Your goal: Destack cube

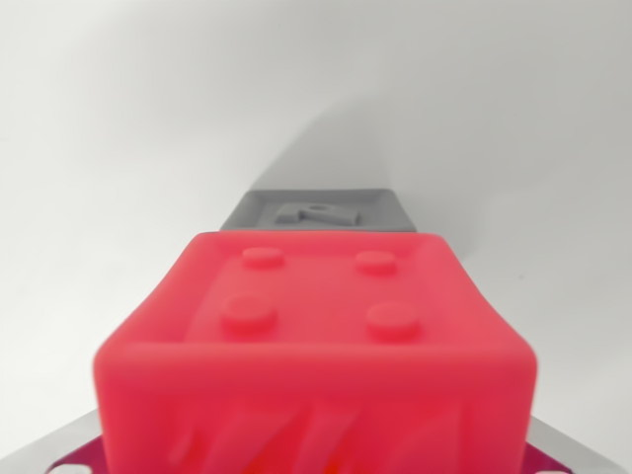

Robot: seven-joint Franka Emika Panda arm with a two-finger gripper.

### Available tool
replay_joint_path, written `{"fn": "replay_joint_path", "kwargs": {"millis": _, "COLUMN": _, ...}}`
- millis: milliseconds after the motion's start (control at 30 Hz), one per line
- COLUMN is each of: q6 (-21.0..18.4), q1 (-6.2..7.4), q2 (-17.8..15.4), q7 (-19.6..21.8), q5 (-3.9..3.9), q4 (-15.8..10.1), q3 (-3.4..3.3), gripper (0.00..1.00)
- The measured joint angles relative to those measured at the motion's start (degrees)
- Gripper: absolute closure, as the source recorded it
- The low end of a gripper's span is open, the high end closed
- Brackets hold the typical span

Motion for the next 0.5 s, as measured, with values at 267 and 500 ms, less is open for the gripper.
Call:
{"fn": "replay_joint_path", "kwargs": {"millis": 267, "q6": -1.4, "q1": 0.18, "q2": -1.6, "q7": 0.0, "q5": -0.08, "q4": -0.2, "q3": -0.27, "gripper": 1.00}}
{"fn": "replay_joint_path", "kwargs": {"millis": 500, "q6": -2.9, "q1": 0.34, "q2": -3.2, "q7": 0.1, "q5": -0.21, "q4": -0.3, "q3": -0.52, "gripper": 1.00}}
